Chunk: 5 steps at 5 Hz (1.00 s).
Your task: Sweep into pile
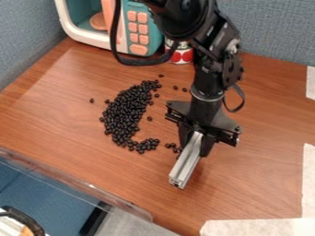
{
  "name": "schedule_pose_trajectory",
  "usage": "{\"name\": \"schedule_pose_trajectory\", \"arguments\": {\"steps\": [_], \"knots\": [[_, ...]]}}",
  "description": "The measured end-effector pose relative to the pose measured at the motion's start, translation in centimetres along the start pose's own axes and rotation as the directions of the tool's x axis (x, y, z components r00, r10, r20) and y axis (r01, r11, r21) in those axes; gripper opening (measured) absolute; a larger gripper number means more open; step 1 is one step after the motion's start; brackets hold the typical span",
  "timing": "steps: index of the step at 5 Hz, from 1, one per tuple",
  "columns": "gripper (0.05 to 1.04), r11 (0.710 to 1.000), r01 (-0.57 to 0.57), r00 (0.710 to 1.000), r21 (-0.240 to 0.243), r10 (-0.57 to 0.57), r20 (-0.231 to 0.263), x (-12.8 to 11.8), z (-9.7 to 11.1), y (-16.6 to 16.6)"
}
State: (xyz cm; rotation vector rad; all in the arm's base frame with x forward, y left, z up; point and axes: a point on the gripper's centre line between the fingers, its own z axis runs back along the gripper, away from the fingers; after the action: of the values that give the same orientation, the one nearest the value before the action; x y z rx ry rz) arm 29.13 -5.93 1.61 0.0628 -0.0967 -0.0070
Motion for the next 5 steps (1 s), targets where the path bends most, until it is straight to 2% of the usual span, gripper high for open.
{"name": "schedule_pose_trajectory", "arguments": {"steps": [2,3,5], "knots": [[0.375,0.999,0.029,1.000,-0.015,-0.029,-0.001,-0.2,-2.0,-0.9],[0.375,0.999,0.039,0.999,-0.020,-0.038,0.004,-0.1,-2.2,-1.0],[0.375,0.999,0.038,0.999,0.008,-0.038,-0.002,-0.1,-2.6,0.6]]}}
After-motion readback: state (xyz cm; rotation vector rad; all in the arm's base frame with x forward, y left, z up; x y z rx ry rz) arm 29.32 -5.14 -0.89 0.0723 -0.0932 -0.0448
